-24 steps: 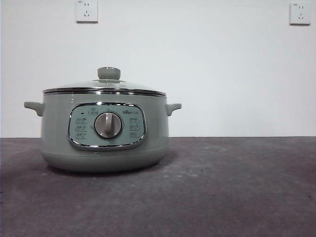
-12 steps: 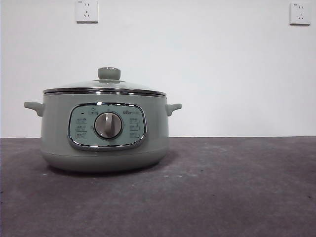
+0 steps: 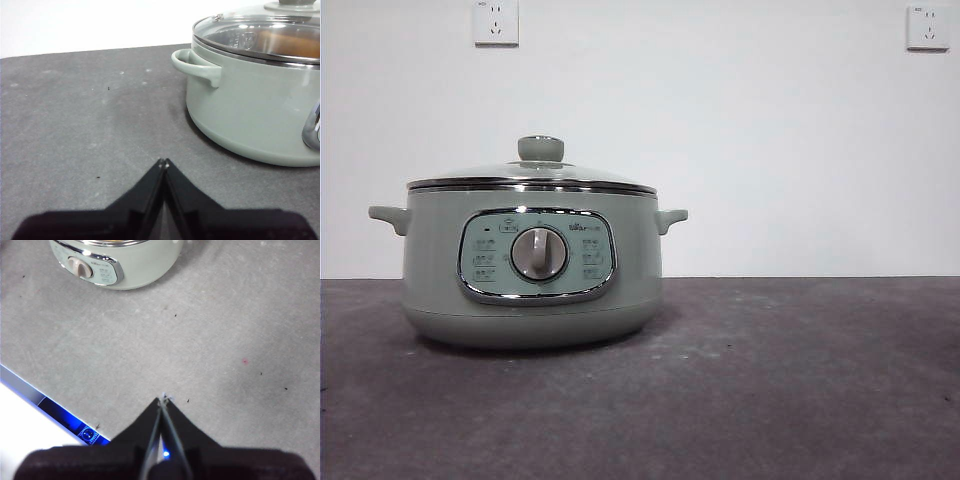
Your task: Pick up the corn,open the lid,put the corn in the pot,close the lid
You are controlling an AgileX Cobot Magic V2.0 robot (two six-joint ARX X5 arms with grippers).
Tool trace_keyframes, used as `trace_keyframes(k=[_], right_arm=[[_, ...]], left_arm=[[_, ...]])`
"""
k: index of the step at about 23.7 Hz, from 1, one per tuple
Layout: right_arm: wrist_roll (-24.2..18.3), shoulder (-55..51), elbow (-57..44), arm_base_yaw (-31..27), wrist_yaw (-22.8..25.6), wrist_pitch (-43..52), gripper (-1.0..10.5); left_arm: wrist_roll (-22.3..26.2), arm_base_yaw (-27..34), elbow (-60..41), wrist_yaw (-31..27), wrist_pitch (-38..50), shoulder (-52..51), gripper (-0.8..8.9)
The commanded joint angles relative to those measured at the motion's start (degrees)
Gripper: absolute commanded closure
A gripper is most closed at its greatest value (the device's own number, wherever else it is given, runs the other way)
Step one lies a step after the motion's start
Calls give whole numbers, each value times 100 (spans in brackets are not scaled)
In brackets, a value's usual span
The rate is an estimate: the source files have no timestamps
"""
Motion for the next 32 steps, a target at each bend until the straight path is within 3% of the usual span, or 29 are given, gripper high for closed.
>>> trace_keyframes(k=[1,4,7,12,18,24,32], right_arm=[[22,2,-61,7,11,-155,945],[15,-63,-55,-98,96,-155,945],[-363,-492,-70,-772,258,26,945],[-317,-2124,-1360,-2723,-772,3451,945],[-929,-4188,-4409,-4570,-717,5899,945],[-813,-5115,-6474,-4948,-754,7064,945],[-745,-6096,-8056,-4948,-748,7191,945]], left_arm=[[-37,22,-61,-17,7,2,816],[-37,22,-61,-17,7,2,816],[-37,22,-61,-17,0,2,816],[-37,22,-61,-17,2,28,816],[-37,22,-61,-17,2,39,816],[-37,22,-61,-17,2,39,816],[-37,22,-61,-17,2,39,816]])
